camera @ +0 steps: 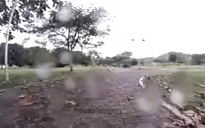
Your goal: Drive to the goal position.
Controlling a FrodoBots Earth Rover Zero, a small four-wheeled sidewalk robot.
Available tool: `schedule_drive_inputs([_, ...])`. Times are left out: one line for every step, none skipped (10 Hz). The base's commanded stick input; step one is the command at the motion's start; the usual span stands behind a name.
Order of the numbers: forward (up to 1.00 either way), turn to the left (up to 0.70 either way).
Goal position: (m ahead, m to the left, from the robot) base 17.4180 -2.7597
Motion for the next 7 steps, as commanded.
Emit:
schedule_drive_inputs([0.70,0.00])
schedule_drive_inputs([0.70,0.00])
schedule_drive_inputs([0.70,0.00])
schedule_drive_inputs([0.70,0.00])
schedule_drive_inputs([0.70,0.00])
schedule_drive_inputs([0.70,0.00])
schedule_drive_inputs([0.70,0.00])
